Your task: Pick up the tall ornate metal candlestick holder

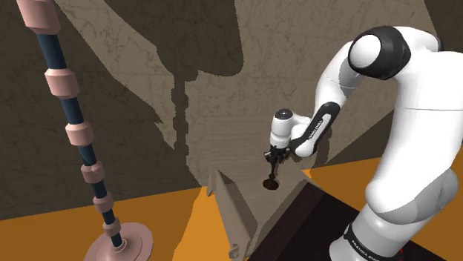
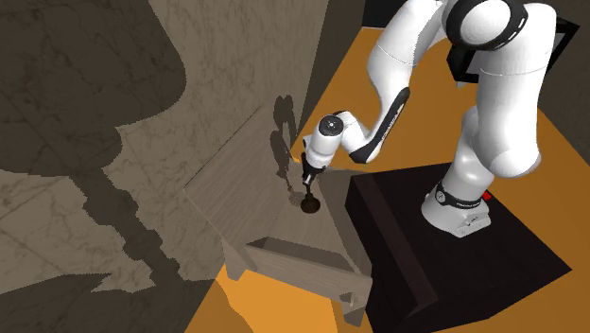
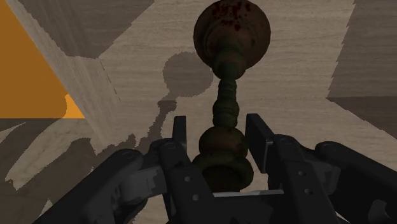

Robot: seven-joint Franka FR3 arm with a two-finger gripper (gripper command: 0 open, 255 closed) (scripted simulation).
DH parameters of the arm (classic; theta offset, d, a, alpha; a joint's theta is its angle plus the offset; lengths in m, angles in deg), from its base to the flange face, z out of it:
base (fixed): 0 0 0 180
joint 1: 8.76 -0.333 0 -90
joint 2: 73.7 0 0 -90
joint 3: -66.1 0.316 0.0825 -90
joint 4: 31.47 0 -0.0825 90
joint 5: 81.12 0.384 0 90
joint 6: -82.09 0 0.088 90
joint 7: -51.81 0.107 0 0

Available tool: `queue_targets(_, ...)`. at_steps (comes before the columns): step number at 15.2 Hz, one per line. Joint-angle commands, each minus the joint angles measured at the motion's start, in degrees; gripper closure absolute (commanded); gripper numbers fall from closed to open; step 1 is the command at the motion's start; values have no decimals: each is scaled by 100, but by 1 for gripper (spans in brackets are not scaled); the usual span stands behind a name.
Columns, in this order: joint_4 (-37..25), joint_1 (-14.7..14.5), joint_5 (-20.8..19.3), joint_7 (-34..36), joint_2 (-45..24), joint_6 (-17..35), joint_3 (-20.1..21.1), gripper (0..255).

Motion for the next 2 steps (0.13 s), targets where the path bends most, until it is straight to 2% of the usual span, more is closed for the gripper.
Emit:
queue_targets(1,63,44,119,-137,121,-53,49,255)
queue_targets(2,63,43,119,-137,121,-53,48,255)
